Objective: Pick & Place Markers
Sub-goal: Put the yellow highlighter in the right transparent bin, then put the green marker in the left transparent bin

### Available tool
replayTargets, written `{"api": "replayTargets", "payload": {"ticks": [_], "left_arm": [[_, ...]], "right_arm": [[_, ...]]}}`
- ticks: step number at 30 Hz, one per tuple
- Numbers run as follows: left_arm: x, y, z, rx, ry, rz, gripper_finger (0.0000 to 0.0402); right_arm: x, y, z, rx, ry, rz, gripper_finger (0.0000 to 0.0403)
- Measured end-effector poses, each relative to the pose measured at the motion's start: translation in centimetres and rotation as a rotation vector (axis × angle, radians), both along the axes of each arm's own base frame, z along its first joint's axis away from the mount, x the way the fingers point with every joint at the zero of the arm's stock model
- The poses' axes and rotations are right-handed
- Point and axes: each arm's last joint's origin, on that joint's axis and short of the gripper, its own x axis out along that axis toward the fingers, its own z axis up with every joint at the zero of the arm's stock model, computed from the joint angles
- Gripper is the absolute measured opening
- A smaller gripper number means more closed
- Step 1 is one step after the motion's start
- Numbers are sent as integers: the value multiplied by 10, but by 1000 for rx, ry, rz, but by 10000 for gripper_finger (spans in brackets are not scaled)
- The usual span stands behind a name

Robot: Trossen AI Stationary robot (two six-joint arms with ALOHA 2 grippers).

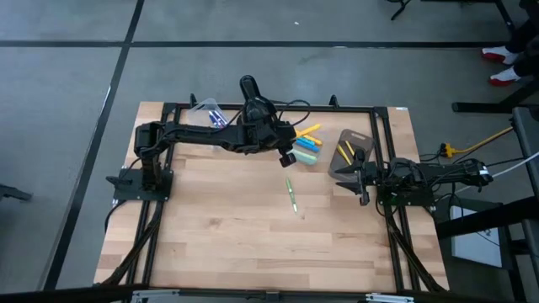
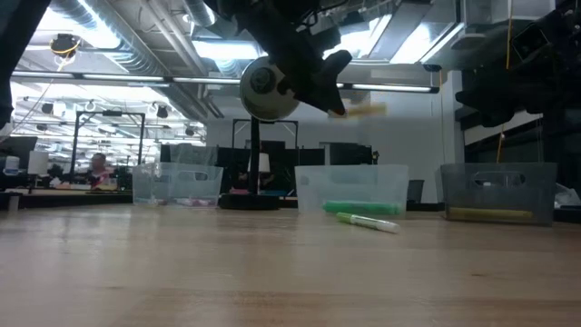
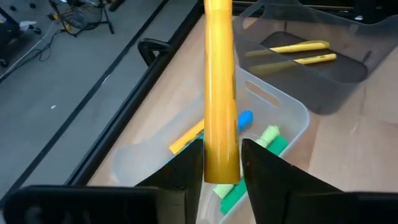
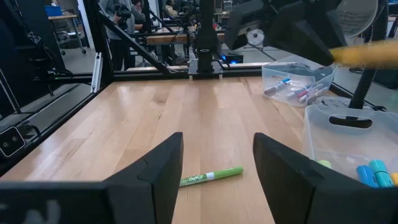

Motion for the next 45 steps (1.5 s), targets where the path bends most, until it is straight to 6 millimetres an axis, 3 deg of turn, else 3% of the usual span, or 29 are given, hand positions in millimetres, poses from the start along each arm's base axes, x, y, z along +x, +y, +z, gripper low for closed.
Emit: {"api": "replayTargets", "payload": {"ticks": [14,25,34,45], "left_arm": [[1,5,2,22,-19,-4,182],[14,-22,20,198,-130,-180,173],[17,-52,20,285,-83,-324,161],[15,-77,13,254,-20,-453,160]], "right_arm": [[0,0,0,0,0,0,194],[0,0,0,0,0,0,194],[0,0,0,0,0,0,194],[0,0,0,0,0,0,194]]}}
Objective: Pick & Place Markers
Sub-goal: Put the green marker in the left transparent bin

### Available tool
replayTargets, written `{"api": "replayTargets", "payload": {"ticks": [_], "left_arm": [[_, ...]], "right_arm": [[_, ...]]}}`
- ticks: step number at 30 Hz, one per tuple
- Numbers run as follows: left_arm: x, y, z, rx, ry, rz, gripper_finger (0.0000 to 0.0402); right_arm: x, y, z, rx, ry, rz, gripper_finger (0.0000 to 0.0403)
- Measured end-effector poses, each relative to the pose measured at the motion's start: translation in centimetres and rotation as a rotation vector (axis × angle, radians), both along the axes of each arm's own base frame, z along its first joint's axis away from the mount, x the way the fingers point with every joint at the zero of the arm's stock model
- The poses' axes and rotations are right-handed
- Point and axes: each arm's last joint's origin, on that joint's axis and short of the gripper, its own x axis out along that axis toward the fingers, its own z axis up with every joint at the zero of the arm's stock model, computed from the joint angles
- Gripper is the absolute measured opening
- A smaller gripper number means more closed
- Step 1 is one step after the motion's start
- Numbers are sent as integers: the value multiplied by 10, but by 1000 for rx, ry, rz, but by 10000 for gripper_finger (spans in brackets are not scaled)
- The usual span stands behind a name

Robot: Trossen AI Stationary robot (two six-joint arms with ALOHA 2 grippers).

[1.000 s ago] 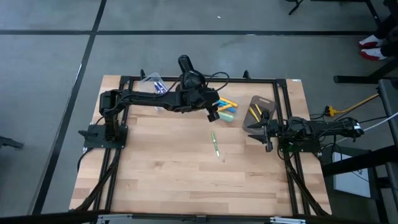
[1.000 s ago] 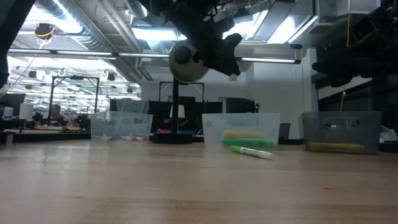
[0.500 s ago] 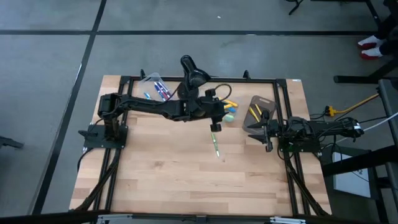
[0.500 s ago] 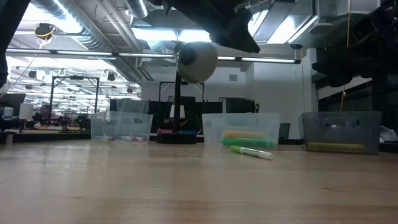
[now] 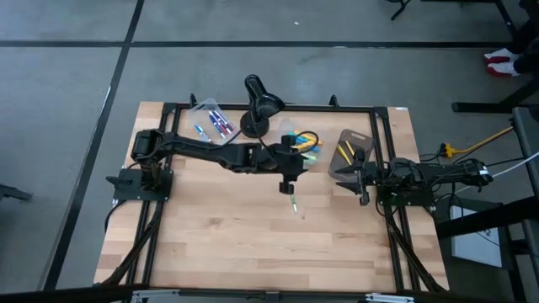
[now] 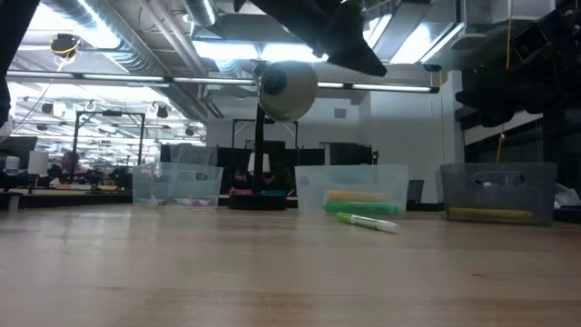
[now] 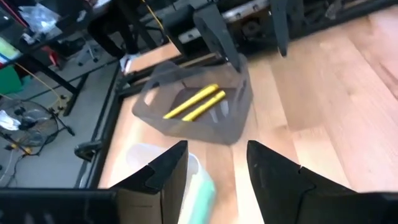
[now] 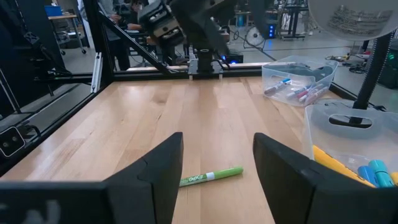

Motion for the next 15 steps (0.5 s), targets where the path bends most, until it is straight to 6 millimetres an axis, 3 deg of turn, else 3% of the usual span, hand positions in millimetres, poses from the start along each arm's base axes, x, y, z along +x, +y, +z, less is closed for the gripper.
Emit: {"api": "replayTargets", "payload": {"ticks": [15], "left_arm": [[-13,-16,-19,-23,239,-89,154]], "right_arm": [[0,0,0,0,0,0,194]]}}
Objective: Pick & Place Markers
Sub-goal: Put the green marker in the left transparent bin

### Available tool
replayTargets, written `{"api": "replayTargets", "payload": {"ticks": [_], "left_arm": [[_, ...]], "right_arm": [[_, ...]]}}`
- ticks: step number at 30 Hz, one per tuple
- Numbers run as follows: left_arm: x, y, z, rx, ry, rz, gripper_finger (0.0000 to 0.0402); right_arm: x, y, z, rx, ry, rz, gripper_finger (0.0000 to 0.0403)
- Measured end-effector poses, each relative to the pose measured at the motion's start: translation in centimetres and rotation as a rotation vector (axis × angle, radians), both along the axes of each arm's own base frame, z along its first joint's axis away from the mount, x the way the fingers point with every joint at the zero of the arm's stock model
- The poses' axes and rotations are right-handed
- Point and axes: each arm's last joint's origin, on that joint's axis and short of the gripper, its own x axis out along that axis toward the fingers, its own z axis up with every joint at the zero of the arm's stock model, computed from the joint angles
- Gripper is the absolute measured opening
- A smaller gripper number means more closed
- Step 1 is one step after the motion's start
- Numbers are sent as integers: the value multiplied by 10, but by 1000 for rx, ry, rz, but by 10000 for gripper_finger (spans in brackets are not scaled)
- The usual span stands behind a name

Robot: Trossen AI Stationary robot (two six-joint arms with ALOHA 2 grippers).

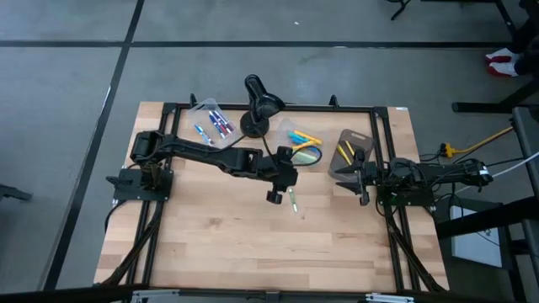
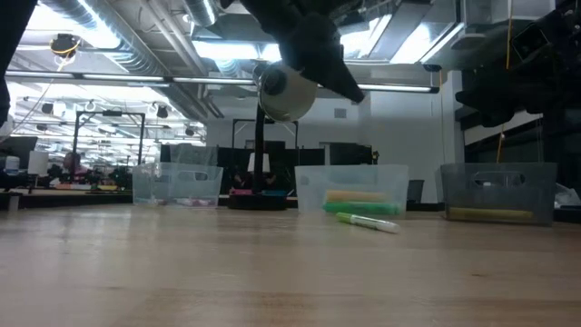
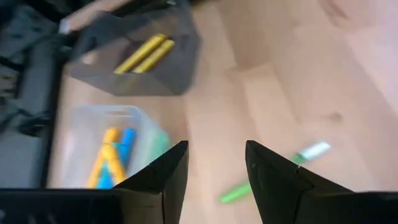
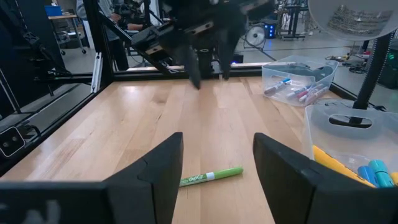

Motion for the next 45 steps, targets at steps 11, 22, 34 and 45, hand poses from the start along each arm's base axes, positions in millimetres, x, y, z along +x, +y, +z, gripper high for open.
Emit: {"api": "replayTargets", "payload": {"ticks": [11,22,34,45], "left_arm": [[-6,-1,-7,-42,98,-47,154],[-11,-2,-12,-39,163,-81,151],[-22,-2,-42,12,257,-157,148],[1,-2,-71,40,254,-197,148]], "right_arm": [[0,0,0,0,0,0,194],[0,0,0,0,0,0,194],[0,0,0,0,0,0,194],[0,0,0,0,0,0,194]]}}
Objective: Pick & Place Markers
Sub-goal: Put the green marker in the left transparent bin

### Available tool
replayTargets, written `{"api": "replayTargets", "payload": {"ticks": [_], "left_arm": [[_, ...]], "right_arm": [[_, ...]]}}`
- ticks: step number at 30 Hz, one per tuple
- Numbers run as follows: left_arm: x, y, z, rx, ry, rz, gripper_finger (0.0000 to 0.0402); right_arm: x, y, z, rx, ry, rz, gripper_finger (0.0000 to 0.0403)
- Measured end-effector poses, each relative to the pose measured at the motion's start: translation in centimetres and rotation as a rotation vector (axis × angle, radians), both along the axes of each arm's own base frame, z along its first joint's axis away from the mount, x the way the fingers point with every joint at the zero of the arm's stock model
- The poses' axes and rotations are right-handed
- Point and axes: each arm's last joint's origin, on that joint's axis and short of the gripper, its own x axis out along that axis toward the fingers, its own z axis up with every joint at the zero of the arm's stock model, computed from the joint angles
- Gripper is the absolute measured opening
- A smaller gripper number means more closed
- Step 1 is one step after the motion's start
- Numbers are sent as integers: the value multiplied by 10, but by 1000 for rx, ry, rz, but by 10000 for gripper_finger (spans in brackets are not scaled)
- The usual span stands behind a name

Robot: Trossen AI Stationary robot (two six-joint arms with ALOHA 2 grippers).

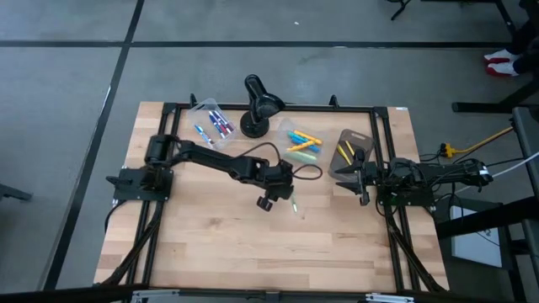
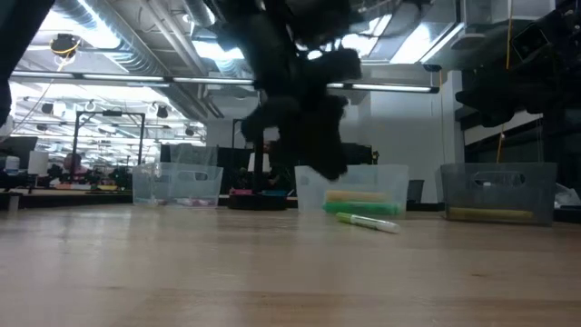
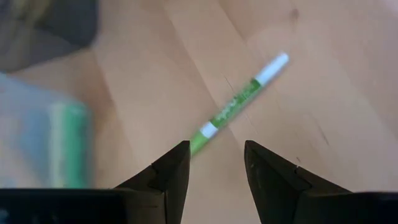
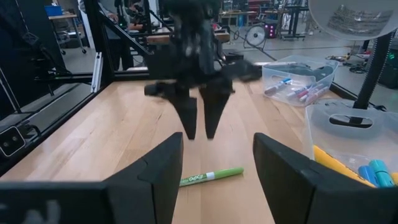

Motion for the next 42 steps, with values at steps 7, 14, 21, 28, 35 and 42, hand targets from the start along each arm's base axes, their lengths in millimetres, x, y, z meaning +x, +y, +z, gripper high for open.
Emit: {"api": "replayTargets", "payload": {"ticks": [7,14,21,28,35,42], "left_arm": [[23,0,-22,37,136,-6,148],[39,-1,-22,95,180,-92,148],[38,1,-21,150,199,-191,148],[42,5,-29,211,202,-281,148],[47,5,-45,248,215,-358,148],[47,4,-53,184,223,-335,141]], "right_arm": [[0,1,0,1,1,17,194],[0,1,0,1,2,17,194],[0,0,0,1,2,17,194],[0,1,0,1,2,17,194],[0,0,0,1,2,17,194],[0,1,0,1,2,18,194]]}}
